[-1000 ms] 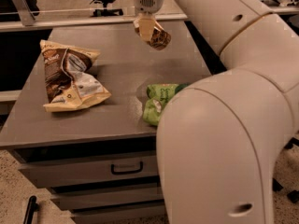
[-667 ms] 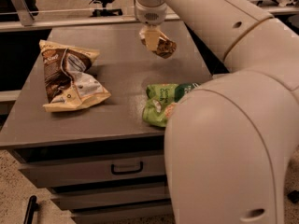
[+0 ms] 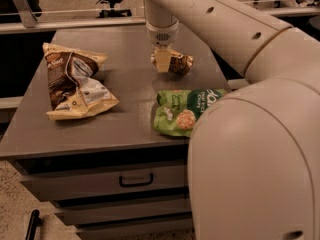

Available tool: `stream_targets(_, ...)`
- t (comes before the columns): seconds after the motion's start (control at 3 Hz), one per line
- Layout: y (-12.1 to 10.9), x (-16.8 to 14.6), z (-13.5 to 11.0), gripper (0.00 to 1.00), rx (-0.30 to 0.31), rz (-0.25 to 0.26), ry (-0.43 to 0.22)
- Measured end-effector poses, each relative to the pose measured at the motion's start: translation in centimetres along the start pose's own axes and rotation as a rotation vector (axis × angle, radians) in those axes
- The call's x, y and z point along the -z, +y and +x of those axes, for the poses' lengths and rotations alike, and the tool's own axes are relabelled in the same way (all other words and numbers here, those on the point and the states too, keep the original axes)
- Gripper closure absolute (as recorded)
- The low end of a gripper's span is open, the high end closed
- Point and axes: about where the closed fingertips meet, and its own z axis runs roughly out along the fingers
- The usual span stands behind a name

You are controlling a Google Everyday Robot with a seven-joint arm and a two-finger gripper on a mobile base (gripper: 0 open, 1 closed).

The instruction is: Knock orange can over

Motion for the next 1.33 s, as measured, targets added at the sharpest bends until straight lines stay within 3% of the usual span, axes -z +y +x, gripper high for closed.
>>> stream_targets(0.33, 0.0, -0.2, 0.0, 0.14, 0.001, 0.0, 0.0)
stream_targets(0.67, 0.0, -0.4, -0.1, 0.0, 0.001, 0.0, -0.001)
stream_targets(1.0, 0.0, 0.4, 0.5, 0.0, 0.004, 0.01, -0.006)
stream_targets(1.33, 0.0, 3.3, 2.7, 0.0, -0.026, 0.05, -0.016)
